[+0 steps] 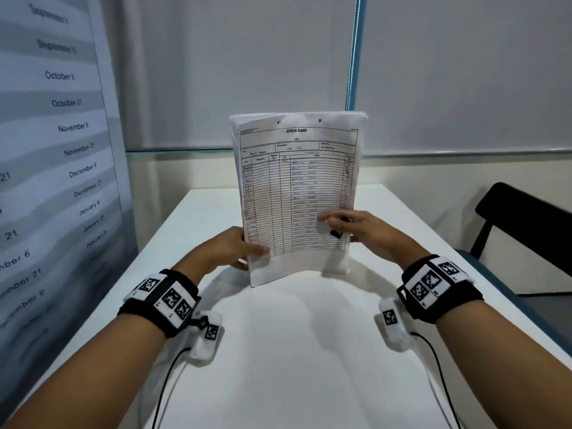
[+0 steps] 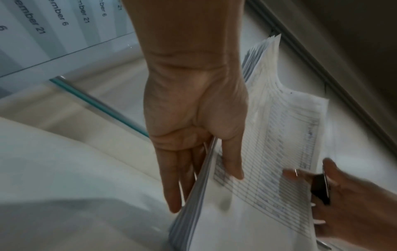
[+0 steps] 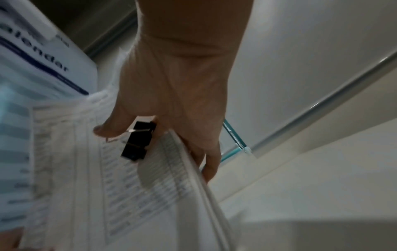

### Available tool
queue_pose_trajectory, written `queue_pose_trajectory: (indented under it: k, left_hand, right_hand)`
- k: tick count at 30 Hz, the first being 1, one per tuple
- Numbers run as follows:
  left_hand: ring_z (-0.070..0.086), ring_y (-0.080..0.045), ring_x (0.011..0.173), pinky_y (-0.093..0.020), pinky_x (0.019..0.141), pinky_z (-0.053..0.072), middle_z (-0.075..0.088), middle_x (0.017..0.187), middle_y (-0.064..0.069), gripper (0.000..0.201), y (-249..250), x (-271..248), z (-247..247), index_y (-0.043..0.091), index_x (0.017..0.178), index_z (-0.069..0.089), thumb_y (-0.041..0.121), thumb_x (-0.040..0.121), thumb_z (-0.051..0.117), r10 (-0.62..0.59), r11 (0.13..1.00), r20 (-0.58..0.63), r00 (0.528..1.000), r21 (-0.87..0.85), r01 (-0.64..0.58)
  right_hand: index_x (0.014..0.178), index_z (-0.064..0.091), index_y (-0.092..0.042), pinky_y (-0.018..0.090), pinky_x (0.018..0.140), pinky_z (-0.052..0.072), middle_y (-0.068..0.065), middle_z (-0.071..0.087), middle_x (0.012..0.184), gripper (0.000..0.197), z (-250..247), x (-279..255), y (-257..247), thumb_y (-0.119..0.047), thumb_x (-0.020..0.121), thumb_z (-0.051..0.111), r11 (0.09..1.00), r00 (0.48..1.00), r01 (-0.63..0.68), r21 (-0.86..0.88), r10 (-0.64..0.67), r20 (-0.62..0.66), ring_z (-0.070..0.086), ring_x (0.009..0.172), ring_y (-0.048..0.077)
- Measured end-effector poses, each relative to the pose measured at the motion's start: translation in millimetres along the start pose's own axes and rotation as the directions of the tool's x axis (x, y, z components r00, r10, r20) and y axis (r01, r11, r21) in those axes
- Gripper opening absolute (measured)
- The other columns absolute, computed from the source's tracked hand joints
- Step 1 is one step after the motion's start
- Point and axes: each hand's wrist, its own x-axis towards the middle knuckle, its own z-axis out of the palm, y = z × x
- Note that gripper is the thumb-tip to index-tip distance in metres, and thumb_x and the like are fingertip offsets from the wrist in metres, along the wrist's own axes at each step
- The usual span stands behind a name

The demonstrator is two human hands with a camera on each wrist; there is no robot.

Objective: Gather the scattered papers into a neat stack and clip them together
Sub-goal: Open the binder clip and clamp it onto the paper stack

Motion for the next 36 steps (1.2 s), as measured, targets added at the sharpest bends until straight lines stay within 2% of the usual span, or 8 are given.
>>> queue_pose_trajectory:
  k: [2, 7, 13, 19, 24, 28, 32, 36]
  left_hand:
    - [0.073, -0.03, 0.103, -0.046, 0.091, 0.062, 0.077, 0.11, -0.009, 0.031, -5, 3, 1, 0.011, 0.118, 0.069, 0.022, 0.09, 0.078, -0.07, 0.996, 0.05, 0.996, 0.067, 0.066]
    - [0.074, -0.036, 0.1, -0.044, 0.079, 0.065, 0.075, 0.109, -0.02, 0.031, -7, 12, 7, 0.004, 0.115, 0.067, 0.02, 0.09, 0.077, -0.087, 0.988, 0.002, 0.996, 0.129, 0.086]
    - [0.069, -0.025, 0.082, -0.048, 0.086, 0.061, 0.069, 0.088, -0.013, 0.029, -11, 17, 3, -0.002, 0.1, 0.071, 0.023, 0.09, 0.078, -0.032, 0.984, -0.051, 0.998, 0.173, 0.04]
    - [0.074, -0.039, 0.087, -0.055, 0.082, 0.062, 0.073, 0.09, -0.022, 0.027, -6, 18, 9, -0.001, 0.095, 0.068, 0.023, 0.087, 0.076, -0.008, 0.973, -0.111, 0.994, 0.228, 0.034]
    - [0.071, -0.018, 0.063, -0.031, 0.061, 0.062, 0.072, 0.078, -0.007, 0.014, -7, 17, 16, 0.004, 0.091, 0.068, 0.017, 0.092, 0.074, -0.014, 0.978, -0.145, 0.989, 0.204, 0.044]
    - [0.076, -0.032, 0.077, -0.044, 0.08, 0.065, 0.076, 0.088, -0.018, 0.029, -11, 16, 16, -0.001, 0.101, 0.07, 0.025, 0.091, 0.078, -0.069, 0.975, -0.127, 0.989, 0.2, 0.094]
    - [0.077, -0.03, 0.088, -0.041, 0.082, 0.064, 0.078, 0.102, -0.014, 0.039, -6, 8, 13, 0.008, 0.113, 0.069, 0.04, 0.091, 0.076, -0.109, 0.967, -0.035, 0.993, 0.228, 0.114]
    - [0.072, -0.018, 0.106, -0.039, 0.101, 0.056, 0.075, 0.118, 0.001, 0.05, 10, 3, -2, 0.02, 0.119, 0.069, 0.048, 0.079, 0.08, 0.112, 0.993, -0.139, 0.984, -0.029, -0.117]
  right_hand:
    - [0.121, 0.07, -0.039, 0.039, 0.104, 0.043, -0.018, 0.071, 0.119, 0.039, -3, 1, 12, -0.054, 0.084, 0.066, 0.984, 0.985, -0.127, -0.127, 0.139, 0.098, 0.062, 0.115, 0.005]
    - [0.113, 0.072, -0.04, 0.041, 0.101, 0.051, -0.012, 0.07, 0.118, 0.026, -2, 4, 19, -0.051, 0.09, 0.067, 0.927, 0.938, -0.225, -0.3, 0.289, 0.19, 0.062, 0.114, 0.012]
    - [0.108, 0.073, -0.032, 0.038, 0.092, 0.055, -0.001, 0.068, 0.1, 0.024, 1, 9, 22, -0.047, 0.091, 0.069, 0.937, 0.961, -0.197, -0.29, 0.243, 0.135, 0.06, 0.098, 0.014]
    - [0.1, 0.072, -0.009, 0.033, 0.059, 0.063, 0.016, 0.072, 0.093, 0.03, 25, 17, 14, -0.037, 0.09, 0.073, 0.92, 0.991, -0.11, -0.376, 0.13, 0.028, 0.071, 0.071, 0.018]
    - [0.102, 0.07, -0.006, 0.031, 0.059, 0.063, 0.014, 0.073, 0.094, 0.036, 31, 15, 17, -0.038, 0.088, 0.075, 0.873, 0.988, -0.126, -0.472, 0.154, 0.021, 0.075, 0.078, 0.025]
    - [0.095, 0.071, -0.009, 0.035, 0.066, 0.064, 0.011, 0.076, 0.088, 0.033, 31, 13, 23, -0.041, 0.087, 0.075, 0.838, 0.965, -0.159, -0.522, 0.243, 0.095, 0.077, 0.076, 0.022]
    - [0.093, 0.071, -0.01, 0.033, 0.066, 0.063, 0.01, 0.077, 0.087, 0.033, 29, 12, 25, -0.042, 0.087, 0.075, 0.832, 0.962, -0.16, -0.531, 0.252, 0.105, 0.077, 0.077, 0.022]
    - [0.093, 0.07, -0.01, 0.033, 0.069, 0.062, 0.009, 0.077, 0.088, 0.033, 27, 11, 27, -0.042, 0.087, 0.074, 0.818, 0.959, -0.158, -0.554, 0.26, 0.112, 0.076, 0.081, 0.023]
